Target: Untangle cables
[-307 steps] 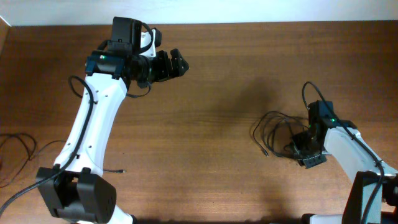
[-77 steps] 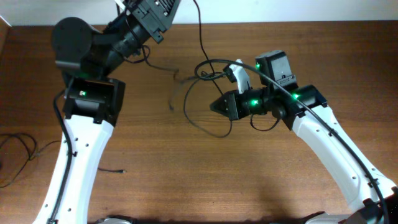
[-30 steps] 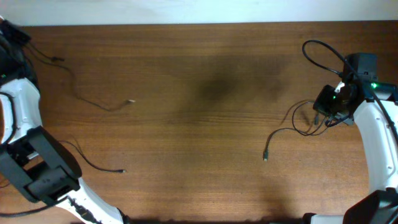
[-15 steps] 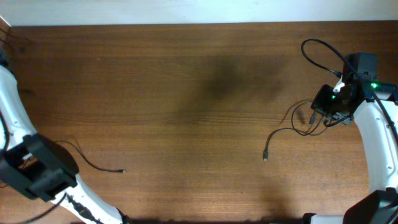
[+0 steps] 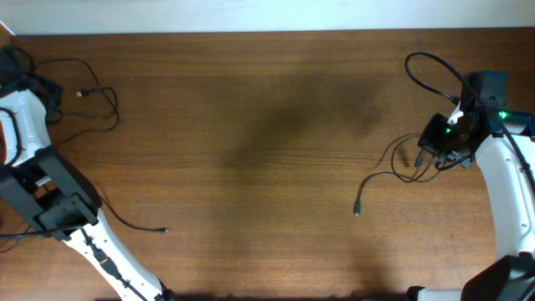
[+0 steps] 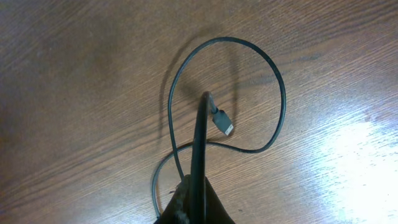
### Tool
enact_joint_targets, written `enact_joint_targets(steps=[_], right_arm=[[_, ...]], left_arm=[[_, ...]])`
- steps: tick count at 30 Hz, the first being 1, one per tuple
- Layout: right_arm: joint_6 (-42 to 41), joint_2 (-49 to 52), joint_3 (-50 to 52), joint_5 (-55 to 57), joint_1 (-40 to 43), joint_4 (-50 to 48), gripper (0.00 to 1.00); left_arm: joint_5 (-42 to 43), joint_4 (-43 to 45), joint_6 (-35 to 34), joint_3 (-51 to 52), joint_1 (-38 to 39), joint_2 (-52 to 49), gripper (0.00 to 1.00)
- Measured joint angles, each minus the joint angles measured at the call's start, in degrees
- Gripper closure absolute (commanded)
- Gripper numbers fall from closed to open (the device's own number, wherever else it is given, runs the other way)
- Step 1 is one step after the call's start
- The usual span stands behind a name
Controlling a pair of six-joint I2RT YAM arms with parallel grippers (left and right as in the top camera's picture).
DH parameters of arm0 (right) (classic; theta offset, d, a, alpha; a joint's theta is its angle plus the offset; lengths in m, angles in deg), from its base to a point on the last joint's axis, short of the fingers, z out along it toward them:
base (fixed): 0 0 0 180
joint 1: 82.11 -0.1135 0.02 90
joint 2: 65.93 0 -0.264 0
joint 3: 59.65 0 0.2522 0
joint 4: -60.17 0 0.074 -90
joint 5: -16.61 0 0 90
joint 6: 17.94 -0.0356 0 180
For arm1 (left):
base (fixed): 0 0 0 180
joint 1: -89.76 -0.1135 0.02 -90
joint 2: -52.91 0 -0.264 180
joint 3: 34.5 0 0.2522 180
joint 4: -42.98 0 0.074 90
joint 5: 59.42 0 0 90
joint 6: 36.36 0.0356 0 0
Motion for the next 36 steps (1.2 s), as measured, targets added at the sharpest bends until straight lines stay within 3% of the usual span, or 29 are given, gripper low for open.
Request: enact_joint_targets(steps=[2, 3, 11, 16, 22, 26, 29, 33, 36], right_arm=[[0.0, 0.0, 0.0, 0.0, 0.0, 0.0, 0.96], [0.0, 0.0, 0.0, 0.0, 0.0, 0.0, 0.96], [0.0, 0.0, 0.0, 0.0, 0.0, 0.0, 0.95], [0.0, 0.0, 0.0, -1.8, 0.0, 0.1, 0.96], [3.7, 0.0, 0.0, -18.0, -0.1, -2.6, 0.96], [9.1, 0.0, 0.2, -35.3, -3.3, -12.5, 0.96], [11.1, 0.0, 0.2, -44.9, -10.4, -21.2, 0.96], [10.5, 0.0, 0.2, -40.8, -19.1, -20.8, 0.96], [9.3, 0.0, 0.2, -31.3, -17.5, -13.8, 0.91]], left_arm=[[0.8, -1.1, -0.1, 0.0, 0.0, -0.2, 0.11], [2.2, -1.0, -0.3, 0.0, -0.1, -0.3, 0.01], [24.1, -0.1, -0.8, -0.3, -0.7, -0.3, 0.01], [27.9, -2.4, -0.1, -2.8, -1.0, 0.5, 0.01], [29.1, -5.4, 1.9, -2.8, -1.0, 13.4, 0.01], [32.2, -5.7, 2.1, -4.3, -0.6, 22.7, 0.01], [38.6, -7.2, 2.1, -5.0, -0.4, 26.1, 0.01], [42.8, -13.5, 2.1, -4.9, -0.4, 25.3, 0.01], [44.0, -17.0, 3.4, -4.9, -0.4, 25.2, 0.01]])
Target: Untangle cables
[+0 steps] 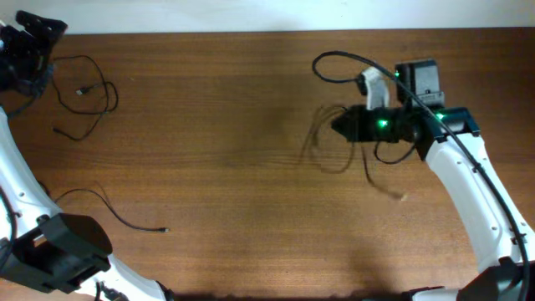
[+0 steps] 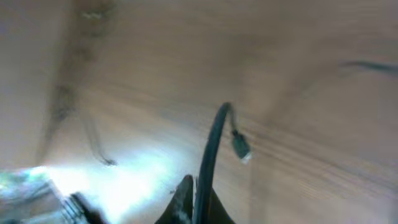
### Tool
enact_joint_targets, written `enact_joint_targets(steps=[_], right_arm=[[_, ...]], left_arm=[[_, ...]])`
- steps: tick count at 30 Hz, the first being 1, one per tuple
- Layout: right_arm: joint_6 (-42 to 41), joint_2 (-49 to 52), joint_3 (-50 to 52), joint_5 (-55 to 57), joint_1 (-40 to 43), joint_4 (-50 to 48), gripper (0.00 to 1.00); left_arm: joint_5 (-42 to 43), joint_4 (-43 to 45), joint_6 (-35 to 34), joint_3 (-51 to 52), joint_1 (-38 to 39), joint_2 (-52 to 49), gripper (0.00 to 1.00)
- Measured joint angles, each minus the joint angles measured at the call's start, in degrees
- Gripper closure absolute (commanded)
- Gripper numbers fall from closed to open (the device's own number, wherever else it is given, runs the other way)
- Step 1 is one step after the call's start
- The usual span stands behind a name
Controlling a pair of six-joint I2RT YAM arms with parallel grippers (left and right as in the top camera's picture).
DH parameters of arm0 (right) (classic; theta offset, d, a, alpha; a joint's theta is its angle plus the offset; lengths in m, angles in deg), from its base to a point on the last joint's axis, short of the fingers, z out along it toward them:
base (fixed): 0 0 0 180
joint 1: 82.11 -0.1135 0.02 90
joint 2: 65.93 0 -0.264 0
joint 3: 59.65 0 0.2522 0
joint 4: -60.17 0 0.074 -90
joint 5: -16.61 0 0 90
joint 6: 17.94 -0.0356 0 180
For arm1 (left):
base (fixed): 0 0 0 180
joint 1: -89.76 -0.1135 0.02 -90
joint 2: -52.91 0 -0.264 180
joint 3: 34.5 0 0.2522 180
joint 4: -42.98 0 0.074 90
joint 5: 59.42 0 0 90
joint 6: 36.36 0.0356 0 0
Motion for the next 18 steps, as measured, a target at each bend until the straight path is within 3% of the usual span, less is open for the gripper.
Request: enact_joint_targets(steps=[4, 11, 15, 16, 17, 18], right_arm=[[-0.2, 0.0, 0.0, 16.3, 4.1, 4.0, 0.89], [-0.2, 1.9, 0.0, 24.2, 5.1, 1.4, 0.87], [7.0, 8.4, 0.0, 22.2, 4.9, -1.0, 0.68], [8.8, 10.1, 0.0, 20.9, 4.8, -1.0, 0.57], [10.4, 11.6, 0.0, 19.8, 4.8, -1.0, 0.36], [11.4, 12.5, 0.0, 19.1, 4.8, -1.0, 0.24]], left_arm=[[0.4, -1.5, 0.7, 0.0, 0.5, 0.0, 0.01], [-0.2, -4.2, 1.2, 0.0, 8.8, 0.0, 0.01], [-3.9, -4.3, 1.3, 0.0, 13.5, 0.0, 0.01], [-5.0, -4.2, 1.3, 0.0, 14.6, 0.0, 0.01], [-6.3, -4.3, 1.3, 0.0, 15.9, 0.0, 0.01], [-7.4, -4.4, 1.3, 0.0, 17.1, 0.0, 0.01]])
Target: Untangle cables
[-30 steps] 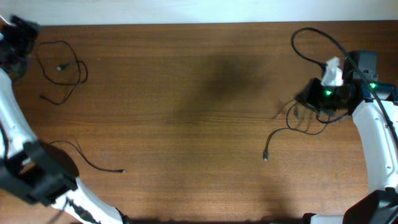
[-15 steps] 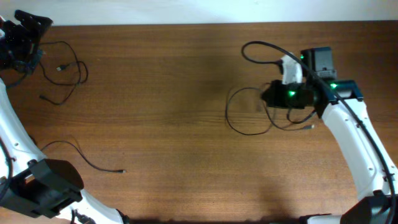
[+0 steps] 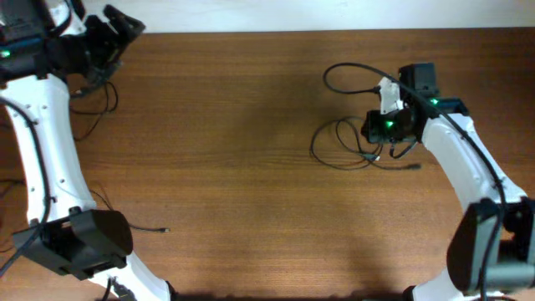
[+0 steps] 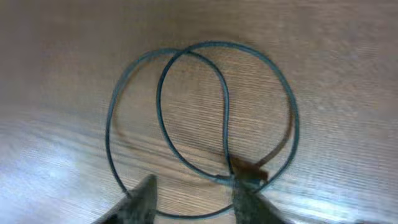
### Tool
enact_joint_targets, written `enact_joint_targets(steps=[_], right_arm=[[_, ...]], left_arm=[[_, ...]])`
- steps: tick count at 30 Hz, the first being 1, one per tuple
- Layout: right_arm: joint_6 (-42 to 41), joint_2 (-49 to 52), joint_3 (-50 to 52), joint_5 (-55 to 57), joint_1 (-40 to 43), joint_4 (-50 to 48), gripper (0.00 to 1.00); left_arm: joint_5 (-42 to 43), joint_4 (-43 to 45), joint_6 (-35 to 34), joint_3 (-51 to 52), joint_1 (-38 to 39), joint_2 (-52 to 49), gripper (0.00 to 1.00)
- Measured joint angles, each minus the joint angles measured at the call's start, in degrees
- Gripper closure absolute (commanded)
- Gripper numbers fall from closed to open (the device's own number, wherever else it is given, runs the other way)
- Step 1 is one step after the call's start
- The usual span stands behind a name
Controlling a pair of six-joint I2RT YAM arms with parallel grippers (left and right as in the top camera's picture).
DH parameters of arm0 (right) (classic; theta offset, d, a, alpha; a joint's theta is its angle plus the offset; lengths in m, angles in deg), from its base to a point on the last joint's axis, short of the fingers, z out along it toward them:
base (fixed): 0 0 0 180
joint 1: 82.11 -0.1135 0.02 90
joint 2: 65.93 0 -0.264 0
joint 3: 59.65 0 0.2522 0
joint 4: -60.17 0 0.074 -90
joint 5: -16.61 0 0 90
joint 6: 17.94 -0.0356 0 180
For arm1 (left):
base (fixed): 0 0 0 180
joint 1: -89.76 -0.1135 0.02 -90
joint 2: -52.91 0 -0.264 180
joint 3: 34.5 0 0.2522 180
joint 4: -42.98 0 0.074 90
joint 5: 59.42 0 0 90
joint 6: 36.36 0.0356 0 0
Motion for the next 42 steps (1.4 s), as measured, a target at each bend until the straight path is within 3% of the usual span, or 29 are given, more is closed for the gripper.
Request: enact_joint_targets(steps=[1, 2, 6, 14, 21, 25, 36, 38, 41, 42], right_arm=[[0.7, 0.3, 0.0, -0.3, 0.0, 0.0, 0.05], [0.9, 0.4, 0.0, -0.4, 0.0, 0.0, 0.02], [-2.4, 0.4, 0.0, 4.2, 0.0, 1.6, 0.02], [-14.1, -1.8, 0.0, 13.3, 4.6, 11.8, 0.02], [-15.8, -19.4, 0.0, 15.1, 18.7, 21.5, 0.02], [-15.9, -25.5, 0.0, 15.2, 22.0, 25.6, 0.02], [-15.9, -26.3, 0.0, 15.1, 22.1, 26.8, 0.01], [-15.9, -26.3, 0.0, 15.1, 22.1, 26.8, 0.02], [-15.9, -26.3, 0.0, 15.1, 22.1, 26.8, 0.01], [-15.8, -26.3, 0.0, 15.1, 22.1, 26.8, 0.01]], left_arm=[[-0.5, -0.2, 0.0, 0.0, 0.7, 0.0, 0.01], [-1.0, -0.4, 0.0, 0.0, 1.3, 0.0, 0.01], [-2.4, -1.4, 1.0, 0.0, 4.8, 0.0, 0.01], [-14.1, -0.9, 20.4, 0.0, 23.8, -2.1, 0.01], [-19.0, 5.7, 34.8, 0.0, 37.1, -13.2, 0.01], [-19.6, 11.8, 41.2, 0.0, 43.3, -20.9, 0.01], [-20.1, 21.6, 43.8, 0.0, 53.1, -32.4, 0.01], [-20.1, 23.4, 43.8, 0.0, 54.6, -33.7, 0.1], [-20.2, 24.5, 44.2, 0.0, 55.6, -35.3, 0.15], [-21.1, 24.6, 44.2, 0.0, 55.6, -35.9, 0.22]])
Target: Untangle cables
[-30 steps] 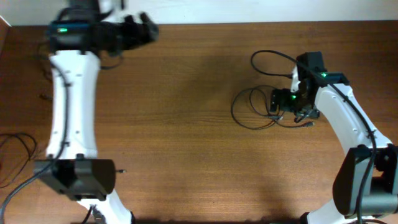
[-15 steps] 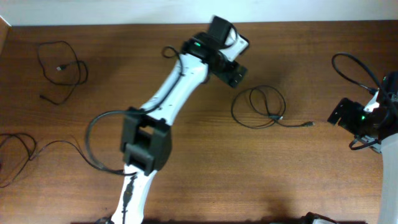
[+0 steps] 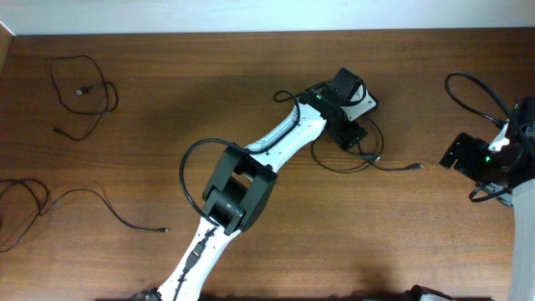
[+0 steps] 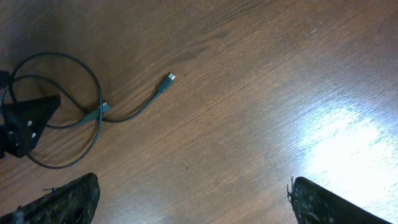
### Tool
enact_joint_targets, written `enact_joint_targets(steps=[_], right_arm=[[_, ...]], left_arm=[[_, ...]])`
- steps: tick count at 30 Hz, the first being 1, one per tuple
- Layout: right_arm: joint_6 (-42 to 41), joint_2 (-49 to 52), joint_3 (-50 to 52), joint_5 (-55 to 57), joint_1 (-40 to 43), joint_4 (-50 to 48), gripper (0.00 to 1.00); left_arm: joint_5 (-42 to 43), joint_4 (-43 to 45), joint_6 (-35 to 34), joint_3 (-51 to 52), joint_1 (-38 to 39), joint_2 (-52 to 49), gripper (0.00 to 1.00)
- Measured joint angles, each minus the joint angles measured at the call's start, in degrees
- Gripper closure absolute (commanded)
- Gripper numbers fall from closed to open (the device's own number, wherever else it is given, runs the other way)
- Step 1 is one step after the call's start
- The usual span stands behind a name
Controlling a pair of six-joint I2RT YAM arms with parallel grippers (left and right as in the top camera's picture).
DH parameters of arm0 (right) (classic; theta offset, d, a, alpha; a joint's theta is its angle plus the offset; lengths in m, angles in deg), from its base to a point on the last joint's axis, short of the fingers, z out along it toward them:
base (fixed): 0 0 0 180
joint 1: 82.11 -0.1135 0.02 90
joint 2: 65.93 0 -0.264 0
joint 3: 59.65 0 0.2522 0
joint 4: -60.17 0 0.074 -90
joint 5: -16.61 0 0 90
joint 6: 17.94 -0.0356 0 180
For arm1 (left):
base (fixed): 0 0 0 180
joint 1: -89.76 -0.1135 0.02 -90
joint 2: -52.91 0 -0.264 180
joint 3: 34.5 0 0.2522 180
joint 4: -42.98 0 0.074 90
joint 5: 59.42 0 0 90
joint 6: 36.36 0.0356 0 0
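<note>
A thin black cable [image 3: 338, 157] lies coiled on the wooden table right of centre, with one plug end [image 3: 415, 168] trailing right. In the right wrist view its loop [image 4: 93, 93] and plug [image 4: 169, 77] show at upper left. My left gripper [image 3: 351, 134] has reached across the table and sits on the coil's upper edge. Its dark tip [image 4: 34, 118] overlaps the loop, and the jaws are not readable. My right gripper [image 3: 461, 155] hovers at the far right, apart from the cable. It [image 4: 193, 186] stands wide open over bare wood.
Another black cable [image 3: 84, 92] lies looped at the far left back corner. Two more thin cables [image 3: 100, 205] lie near the left edge. The left arm [image 3: 251, 176] stretches diagonally across the middle of the table. The right arm's own wiring [image 3: 468, 84] arcs above it.
My right gripper was open right over the coil and is now at the far right edge. My left arm was at the back left corner and now reaches across onto the coil.
At first my right gripper was shut on the cable at the far right. Then it held the cable in the air nearer the centre. Then the cable lay coiled right of centre with that gripper open above it. Now the left gripper is there.
</note>
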Motion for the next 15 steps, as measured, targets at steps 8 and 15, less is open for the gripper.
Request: enact_joint_targets(steps=[8, 15], right_arm=[[0.0, 0.0, 0.0, 0.0, 0.0, 0.0, 0.01], [0.0, 0.0, 0.0, 0.0, 0.0, 0.0, 0.01]], left_arm=[[-11.8, 1.0, 0.2, -0.2, 0.1, -0.9, 1.0], [-28.9, -0.1, -4.0, -1.9, -2.7, -0.9, 1.0]])
